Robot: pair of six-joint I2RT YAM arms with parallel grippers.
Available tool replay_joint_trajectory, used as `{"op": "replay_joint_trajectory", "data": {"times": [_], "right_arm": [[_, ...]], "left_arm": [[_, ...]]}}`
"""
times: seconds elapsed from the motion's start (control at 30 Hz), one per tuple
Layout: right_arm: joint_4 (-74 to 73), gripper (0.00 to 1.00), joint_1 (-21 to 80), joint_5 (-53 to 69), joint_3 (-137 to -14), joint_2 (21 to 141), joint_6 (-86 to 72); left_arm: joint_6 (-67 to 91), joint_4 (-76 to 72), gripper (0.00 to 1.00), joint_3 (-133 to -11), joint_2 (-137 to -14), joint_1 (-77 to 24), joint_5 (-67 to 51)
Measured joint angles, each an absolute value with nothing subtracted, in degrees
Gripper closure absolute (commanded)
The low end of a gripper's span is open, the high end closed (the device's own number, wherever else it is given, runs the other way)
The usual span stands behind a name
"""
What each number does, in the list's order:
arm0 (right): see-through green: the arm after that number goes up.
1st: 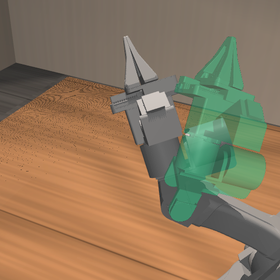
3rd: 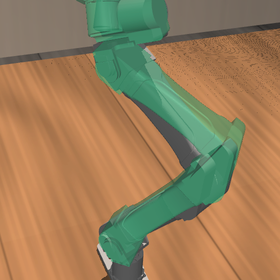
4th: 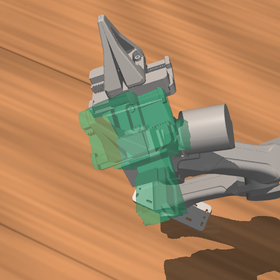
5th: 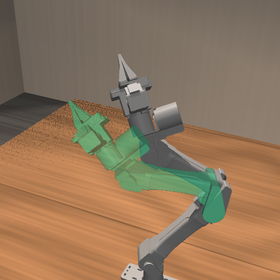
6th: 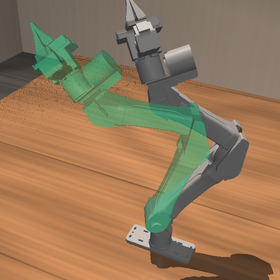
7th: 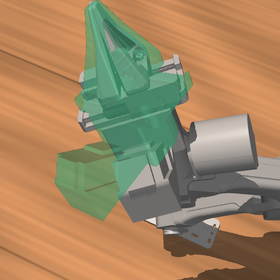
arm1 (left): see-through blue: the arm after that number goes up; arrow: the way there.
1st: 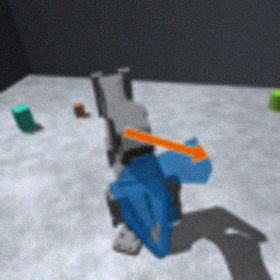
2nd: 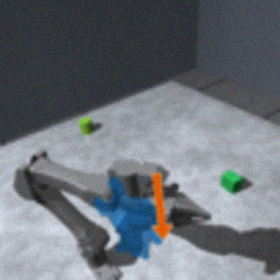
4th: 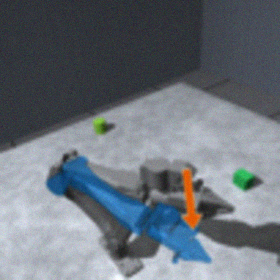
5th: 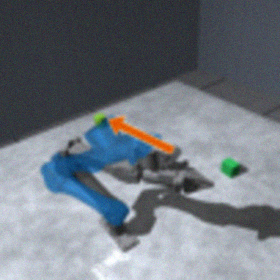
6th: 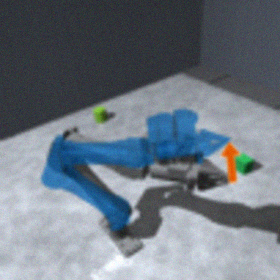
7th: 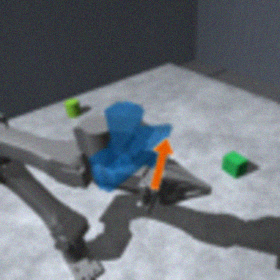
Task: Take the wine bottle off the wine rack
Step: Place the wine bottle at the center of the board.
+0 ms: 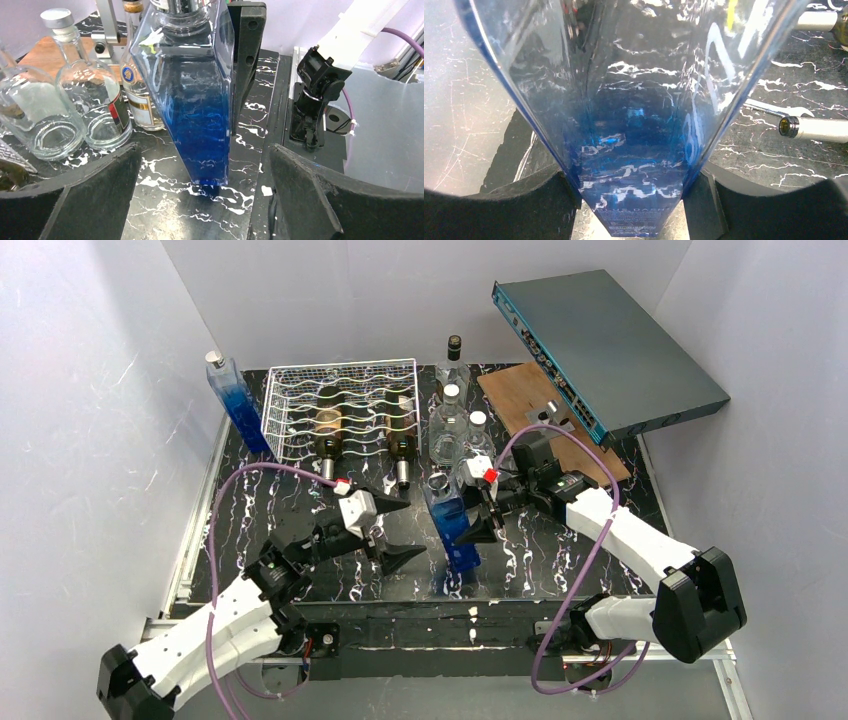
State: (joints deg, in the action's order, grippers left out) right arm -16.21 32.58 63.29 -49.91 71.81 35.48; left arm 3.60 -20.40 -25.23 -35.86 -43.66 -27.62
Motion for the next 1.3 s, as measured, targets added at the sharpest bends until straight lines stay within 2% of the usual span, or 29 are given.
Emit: {"op": "replay_joint_trajectory", "data": {"times": [0.57,1.3], "right_arm": [[-13.6,0.99,32.6,65.4,-49.5,71.8,32.9],[-10.6,0.99,32.6,67.5,-48.1,71.8,31.1]], "left_arm": [[2.4,-39.3,0.02,-25.0,-52.6,-49.1,-23.2],[5.8,-50.4,0.03,-25.0,-60.1,-51.2,-21.7]]}}
